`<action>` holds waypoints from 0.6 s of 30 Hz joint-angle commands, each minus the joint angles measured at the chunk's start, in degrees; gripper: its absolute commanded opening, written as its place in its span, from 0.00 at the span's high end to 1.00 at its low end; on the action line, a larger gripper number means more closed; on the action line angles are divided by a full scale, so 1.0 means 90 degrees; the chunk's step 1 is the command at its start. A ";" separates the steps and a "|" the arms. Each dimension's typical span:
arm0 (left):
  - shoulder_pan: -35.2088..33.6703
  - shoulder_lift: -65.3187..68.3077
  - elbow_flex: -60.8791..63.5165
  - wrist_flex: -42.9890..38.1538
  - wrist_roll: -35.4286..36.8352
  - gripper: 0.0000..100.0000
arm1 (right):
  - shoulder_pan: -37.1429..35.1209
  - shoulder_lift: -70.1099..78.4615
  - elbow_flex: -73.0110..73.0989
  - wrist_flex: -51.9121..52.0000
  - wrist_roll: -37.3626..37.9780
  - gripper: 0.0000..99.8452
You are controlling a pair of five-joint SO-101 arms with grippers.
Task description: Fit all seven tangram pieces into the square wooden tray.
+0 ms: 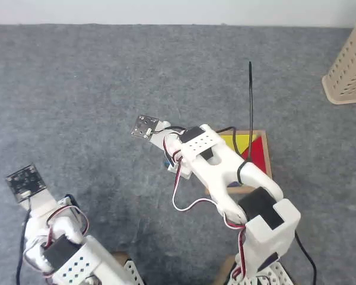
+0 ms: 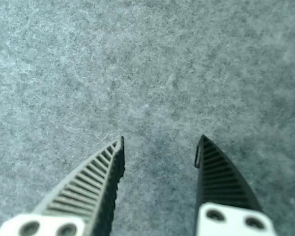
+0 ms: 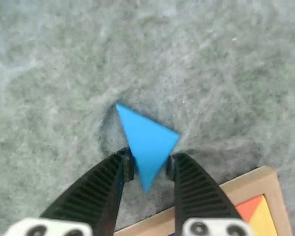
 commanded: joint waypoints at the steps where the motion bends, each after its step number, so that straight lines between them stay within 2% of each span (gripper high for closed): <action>1: 0.0010 -0.0068 -0.0122 0.0020 0.0059 0.77 | -0.0044 -0.0796 -0.0107 0.0513 0.0068 0.91; 5: 0.0010 -0.0068 -0.0122 0.0020 0.0059 0.77 | -0.0044 -0.1646 0.0000 0.1040 0.0078 0.92; 12: 0.0010 -0.0068 -0.0122 0.0020 0.0059 0.77 | -0.0054 -0.2584 0.0567 0.0952 0.0303 0.90; 18: 0.0010 -0.0068 -0.0122 0.0020 0.0059 0.77 | -0.0386 -0.2027 0.0527 0.0425 0.0234 0.76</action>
